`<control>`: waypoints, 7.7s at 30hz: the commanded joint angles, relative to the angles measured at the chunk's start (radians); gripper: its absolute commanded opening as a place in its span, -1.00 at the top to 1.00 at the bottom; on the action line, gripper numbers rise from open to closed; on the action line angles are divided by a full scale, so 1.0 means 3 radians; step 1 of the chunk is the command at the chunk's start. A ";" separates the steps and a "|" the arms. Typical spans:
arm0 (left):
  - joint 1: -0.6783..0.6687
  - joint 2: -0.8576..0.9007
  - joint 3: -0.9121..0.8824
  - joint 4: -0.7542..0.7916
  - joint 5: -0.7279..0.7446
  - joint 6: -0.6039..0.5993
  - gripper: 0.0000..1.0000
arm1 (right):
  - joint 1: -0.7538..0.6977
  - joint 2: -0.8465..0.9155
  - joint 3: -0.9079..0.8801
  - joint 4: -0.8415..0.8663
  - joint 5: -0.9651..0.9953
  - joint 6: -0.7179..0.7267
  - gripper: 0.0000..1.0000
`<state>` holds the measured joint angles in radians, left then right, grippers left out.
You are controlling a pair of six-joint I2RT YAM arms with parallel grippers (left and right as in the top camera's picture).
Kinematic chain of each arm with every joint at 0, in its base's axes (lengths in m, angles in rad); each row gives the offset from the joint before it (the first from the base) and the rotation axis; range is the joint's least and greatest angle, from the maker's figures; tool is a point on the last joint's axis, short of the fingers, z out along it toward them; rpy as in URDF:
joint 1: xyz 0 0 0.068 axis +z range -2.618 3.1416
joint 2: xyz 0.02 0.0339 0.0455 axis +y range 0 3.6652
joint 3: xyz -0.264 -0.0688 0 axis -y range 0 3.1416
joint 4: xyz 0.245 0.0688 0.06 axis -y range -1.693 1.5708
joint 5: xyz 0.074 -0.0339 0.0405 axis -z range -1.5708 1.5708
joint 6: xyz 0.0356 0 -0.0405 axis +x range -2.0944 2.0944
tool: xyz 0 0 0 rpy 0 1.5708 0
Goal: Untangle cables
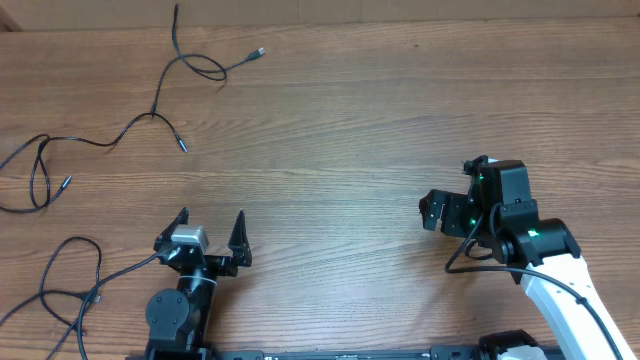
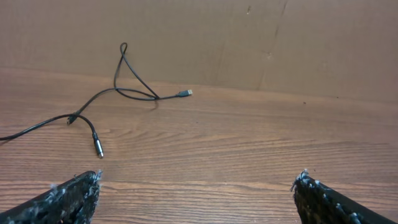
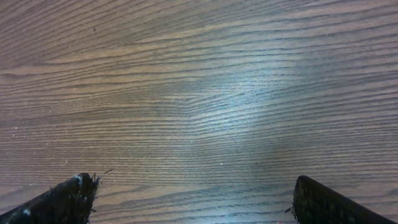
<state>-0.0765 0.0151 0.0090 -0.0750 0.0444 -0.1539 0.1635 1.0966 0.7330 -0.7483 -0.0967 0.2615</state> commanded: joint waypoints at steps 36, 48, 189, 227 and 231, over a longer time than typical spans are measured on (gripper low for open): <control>0.0019 -0.0038 -0.0014 -0.0008 -0.0036 -0.0010 -1.00 | -0.0013 -0.0020 0.0023 0.0023 0.0004 0.0010 -1.00; 0.0019 -0.0038 -0.0014 -0.0009 -0.0036 -0.0010 -0.99 | -0.0013 -0.0020 0.0023 0.0023 0.0004 0.0010 -1.00; 0.0017 -0.0036 -0.0014 -0.0008 -0.0036 -0.0010 -0.99 | -0.0088 -0.3375 -0.2417 0.3218 -0.0468 -0.1052 -1.00; 0.0017 -0.0036 -0.0014 -0.0008 -0.0036 -0.0010 -0.99 | -0.0201 -0.3647 -0.2416 0.2261 -0.0322 -0.1063 -1.00; 0.0017 -0.0036 -0.0014 -0.0008 -0.0036 -0.0010 -0.99 | -0.0201 -0.3647 -0.2416 0.2271 -0.0355 -0.1039 -1.00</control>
<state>-0.0765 0.0151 0.0090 -0.0750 0.0410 -0.1539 0.1108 0.0120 0.0185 -0.0715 -0.2035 -0.0525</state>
